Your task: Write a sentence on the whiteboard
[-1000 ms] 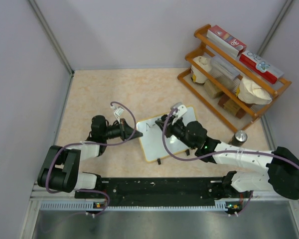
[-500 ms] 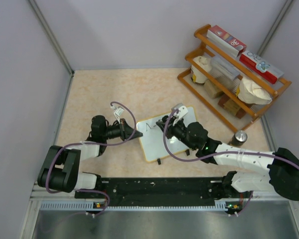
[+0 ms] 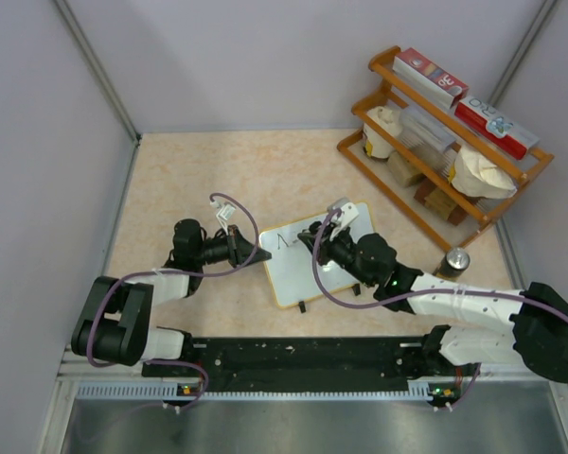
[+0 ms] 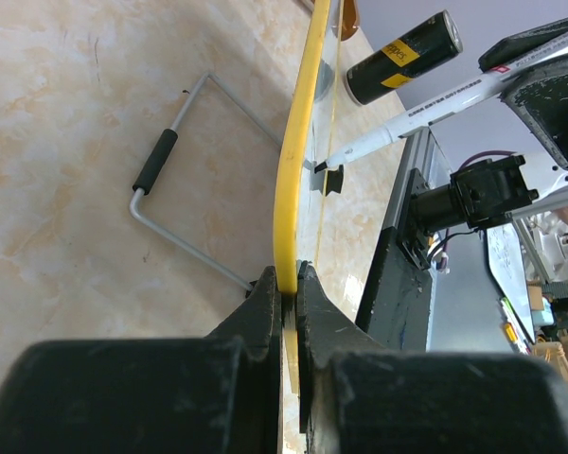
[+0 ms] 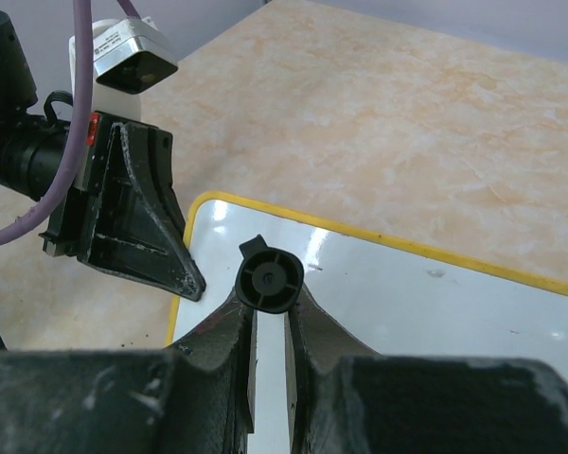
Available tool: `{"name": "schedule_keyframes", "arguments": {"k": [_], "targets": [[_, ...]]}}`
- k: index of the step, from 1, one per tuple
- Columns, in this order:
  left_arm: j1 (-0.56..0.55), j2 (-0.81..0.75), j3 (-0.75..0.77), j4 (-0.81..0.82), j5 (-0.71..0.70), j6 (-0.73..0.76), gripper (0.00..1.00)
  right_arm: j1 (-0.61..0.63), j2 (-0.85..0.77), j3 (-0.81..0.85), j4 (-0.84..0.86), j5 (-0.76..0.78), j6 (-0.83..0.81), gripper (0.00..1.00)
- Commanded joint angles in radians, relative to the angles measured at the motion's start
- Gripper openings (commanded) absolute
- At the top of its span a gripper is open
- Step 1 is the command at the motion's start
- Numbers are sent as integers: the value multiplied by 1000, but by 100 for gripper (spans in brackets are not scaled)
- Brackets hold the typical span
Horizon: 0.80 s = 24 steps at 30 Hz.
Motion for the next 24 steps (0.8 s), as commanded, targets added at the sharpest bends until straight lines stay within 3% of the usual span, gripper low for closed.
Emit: {"name": "schedule_keyframes", "arguments": {"k": [1, 24], "targets": [[-9, 8, -4, 19, 56, 51, 0, 8, -10, -16, -32, 23, -7, 0], [-9, 11, -3, 17, 61, 51, 0, 5, 60, 128, -24, 102, -67, 0]]}}
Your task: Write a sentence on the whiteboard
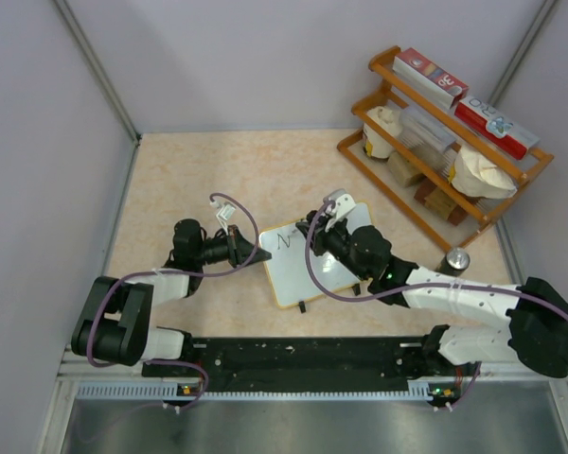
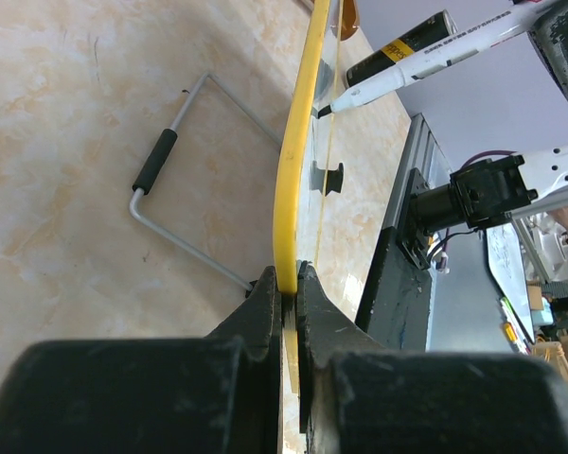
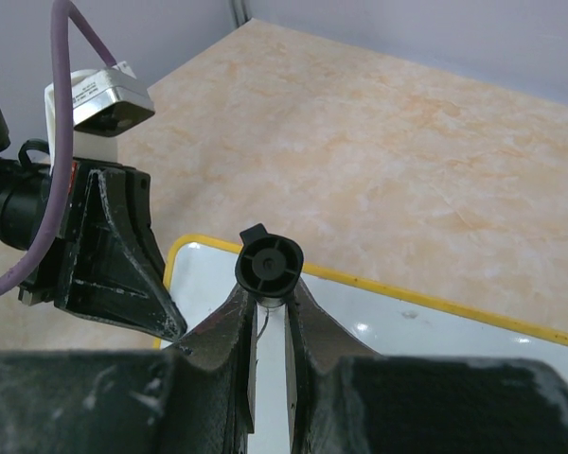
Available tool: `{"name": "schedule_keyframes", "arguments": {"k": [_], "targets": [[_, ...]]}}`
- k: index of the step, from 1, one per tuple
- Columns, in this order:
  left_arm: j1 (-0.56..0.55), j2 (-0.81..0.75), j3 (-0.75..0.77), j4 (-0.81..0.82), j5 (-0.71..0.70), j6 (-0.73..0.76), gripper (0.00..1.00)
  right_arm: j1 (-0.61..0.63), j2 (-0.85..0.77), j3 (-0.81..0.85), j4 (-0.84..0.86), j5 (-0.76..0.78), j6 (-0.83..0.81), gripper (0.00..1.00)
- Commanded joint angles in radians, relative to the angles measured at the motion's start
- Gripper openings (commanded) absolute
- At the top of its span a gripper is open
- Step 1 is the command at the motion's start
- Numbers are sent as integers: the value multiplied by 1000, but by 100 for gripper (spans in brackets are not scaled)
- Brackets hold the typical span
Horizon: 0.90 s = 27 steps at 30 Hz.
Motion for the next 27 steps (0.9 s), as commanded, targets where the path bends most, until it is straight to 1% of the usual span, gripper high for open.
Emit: {"name": "schedule_keyframes", "arguments": {"k": [1, 7, 11, 19, 22, 27], "targets": [[-9, 12, -3, 17, 60, 51, 0, 3, 26, 56, -2, 38, -35, 0], [-9, 14, -3, 19, 60, 51, 0, -12, 23, 58, -14, 35, -26, 0], [-9, 12, -3, 19, 60, 51, 0, -13, 2, 50, -16, 0, -24, 0], [-9, 12, -3, 22, 62, 49, 0, -17, -127, 12, -13, -48, 2, 0], [-9, 12, -4, 26, 62, 48, 0, -17, -133, 7, -23, -40, 4, 0], [-9, 12, -6, 26, 62, 46, 0, -20, -99, 4, -42, -36, 4, 0]]}}
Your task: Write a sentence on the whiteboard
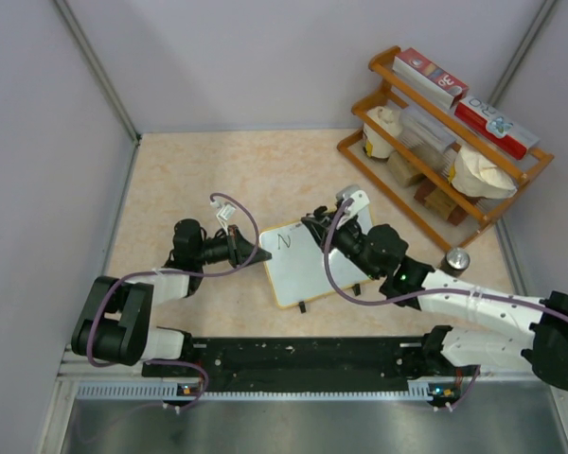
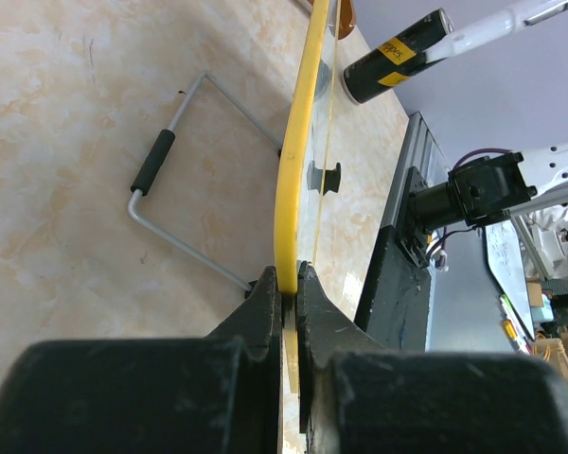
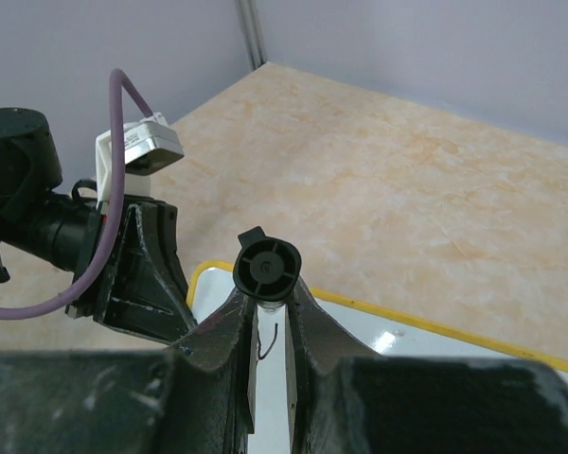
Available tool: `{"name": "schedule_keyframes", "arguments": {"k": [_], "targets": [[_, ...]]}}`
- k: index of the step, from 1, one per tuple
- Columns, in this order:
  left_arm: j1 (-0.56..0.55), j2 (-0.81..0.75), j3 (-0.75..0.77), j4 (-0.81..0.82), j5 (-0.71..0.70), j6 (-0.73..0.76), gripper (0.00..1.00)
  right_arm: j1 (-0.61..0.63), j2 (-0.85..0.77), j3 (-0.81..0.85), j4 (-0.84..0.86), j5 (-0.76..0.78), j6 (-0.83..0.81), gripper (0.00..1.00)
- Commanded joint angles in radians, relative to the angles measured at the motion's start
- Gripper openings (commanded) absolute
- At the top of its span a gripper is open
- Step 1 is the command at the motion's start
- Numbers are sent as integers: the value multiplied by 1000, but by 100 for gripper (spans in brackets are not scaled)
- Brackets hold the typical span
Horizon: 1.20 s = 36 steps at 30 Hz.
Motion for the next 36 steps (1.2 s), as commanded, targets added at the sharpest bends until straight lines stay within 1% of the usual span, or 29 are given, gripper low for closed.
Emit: {"name": "schedule_keyframes", "arguments": {"k": [1, 24, 31, 36], "targets": [[-9, 9, -6, 19, 54, 45, 0, -7, 23, -13, 2, -4, 10, 0], [-9, 18, -4, 29, 58, 41, 0, -30, 87, -44, 13, -23, 71, 0], [-9, 18, -4, 29, 58, 39, 0, -67, 69, -54, 2, 0, 91, 0], [-9, 21, -4, 31, 60, 39, 0, -90, 57, -53, 1, -14, 104, 0]]}}
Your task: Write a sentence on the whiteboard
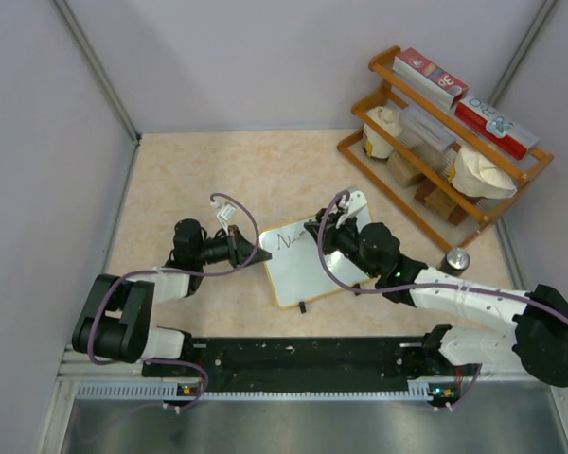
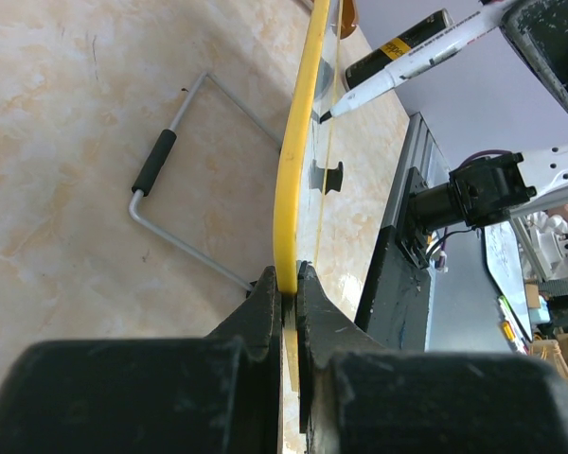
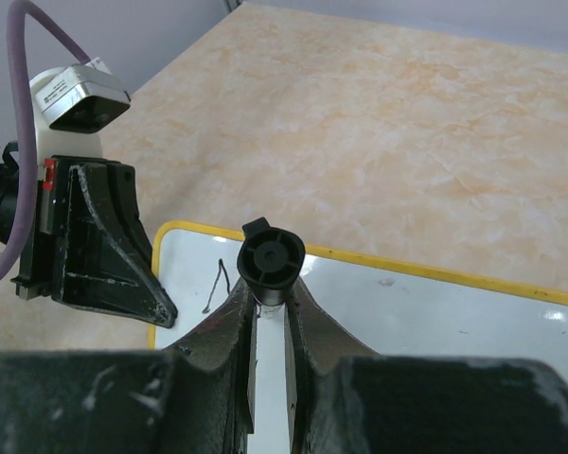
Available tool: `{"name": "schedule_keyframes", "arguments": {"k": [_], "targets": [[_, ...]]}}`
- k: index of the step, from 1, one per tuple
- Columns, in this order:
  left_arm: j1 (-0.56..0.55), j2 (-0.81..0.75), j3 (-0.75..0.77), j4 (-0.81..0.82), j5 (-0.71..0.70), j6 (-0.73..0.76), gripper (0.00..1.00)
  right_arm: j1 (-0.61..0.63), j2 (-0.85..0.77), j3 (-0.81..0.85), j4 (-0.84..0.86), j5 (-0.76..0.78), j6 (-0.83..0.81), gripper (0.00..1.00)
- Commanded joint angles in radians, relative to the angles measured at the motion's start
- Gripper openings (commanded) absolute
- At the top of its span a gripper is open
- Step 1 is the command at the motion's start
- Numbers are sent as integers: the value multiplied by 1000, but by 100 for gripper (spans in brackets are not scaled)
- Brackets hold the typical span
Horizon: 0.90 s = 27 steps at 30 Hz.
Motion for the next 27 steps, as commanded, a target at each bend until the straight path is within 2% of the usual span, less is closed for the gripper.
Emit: {"name": "schedule_keyframes", "arguments": {"k": [1, 27], "targets": [[-9, 6, -4, 24, 59, 43, 0, -33, -15, -6, 8, 14, 1, 0], [-9, 8, -4, 27, 64, 42, 0, -36, 11, 8, 24, -82, 57, 0]]}}
